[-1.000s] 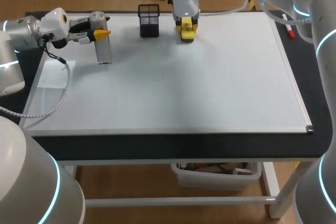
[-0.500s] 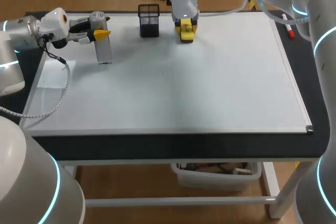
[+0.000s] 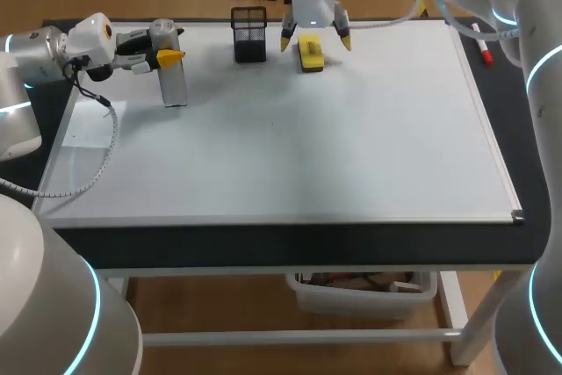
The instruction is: Pick up the inspection probe, press it on each red-marked spot on the whiteboard one by one, put down the probe, pick up the eraser, and wipe off all the red marks.
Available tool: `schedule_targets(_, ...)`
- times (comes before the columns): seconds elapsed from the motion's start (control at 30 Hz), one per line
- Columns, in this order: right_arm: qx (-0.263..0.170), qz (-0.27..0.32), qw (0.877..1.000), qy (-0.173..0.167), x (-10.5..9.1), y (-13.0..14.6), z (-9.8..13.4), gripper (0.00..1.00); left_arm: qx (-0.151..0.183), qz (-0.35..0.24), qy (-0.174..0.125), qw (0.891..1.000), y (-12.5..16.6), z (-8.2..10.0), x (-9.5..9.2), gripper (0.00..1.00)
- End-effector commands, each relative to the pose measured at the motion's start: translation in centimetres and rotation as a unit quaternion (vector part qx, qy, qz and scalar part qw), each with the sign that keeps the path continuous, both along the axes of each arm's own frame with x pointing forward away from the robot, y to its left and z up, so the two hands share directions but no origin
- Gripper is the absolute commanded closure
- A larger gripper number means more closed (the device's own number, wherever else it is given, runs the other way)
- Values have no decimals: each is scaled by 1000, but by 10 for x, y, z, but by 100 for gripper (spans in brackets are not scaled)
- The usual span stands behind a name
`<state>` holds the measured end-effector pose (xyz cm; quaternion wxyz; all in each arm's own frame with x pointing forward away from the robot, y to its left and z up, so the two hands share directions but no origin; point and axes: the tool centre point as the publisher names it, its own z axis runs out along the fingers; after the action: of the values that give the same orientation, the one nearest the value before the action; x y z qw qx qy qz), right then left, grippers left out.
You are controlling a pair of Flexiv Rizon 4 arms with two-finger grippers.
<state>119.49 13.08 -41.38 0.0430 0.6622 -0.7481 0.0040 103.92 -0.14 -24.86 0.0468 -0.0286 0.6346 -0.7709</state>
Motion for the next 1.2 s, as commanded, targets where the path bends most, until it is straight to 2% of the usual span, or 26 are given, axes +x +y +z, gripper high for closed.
schedule_targets(0.03, 20, -30, 999, 30, 6, -12, 7, 0, 0, 0, 0, 1000, 0, 1, 0, 100)
schedule_targets(0.17, 54, -80, 995, 33, 8, -24, 14, 0, 0, 0, 0, 1000, 0, 1, 0, 100)
schedule_targets(0.27, 92, -124, 988, 33, 9, -34, 20, 0, 0, 0, 0, 1000, 0, 1, 0, 100)
schedule_targets(0.37, 140, -168, 975, 33, 11, -43, 28, 0, 0, 0, 0, 1000, 0, 1, 0, 100)
schedule_targets(0.53, 205, -224, 952, 26, 12, -58, 42, 0, 0, 0, 0, 1000, 0, 1, 0, 100)
schedule_targets(0.7, 247, -287, 925, 30, 13, -73, 55, 0, 0, 0, 0, 1000, 0, 1, 0, 100)
schedule_targets(0.77, 265, -303, 915, 20, 11, -79, 61, 0, 0, 0, 0, 1000, 0, 1, 0, 100)
schedule_targets(0.97, 302, -354, 885, -1, 6, -98, 81, 0, 0, 0, 0, 1000, 0, 1, 0, 100)
schedule_targets(1.13, 333, -384, 861, 6, 2, -113, 97, 0, 0, 0, 0, 1000, 0, 1, 0, 100)
schedule_targets(1.2, 339, -399, 852, -1, -1, -118, 104, 0, 0, 0, 0, 1000, 0, 1, 0, 100)
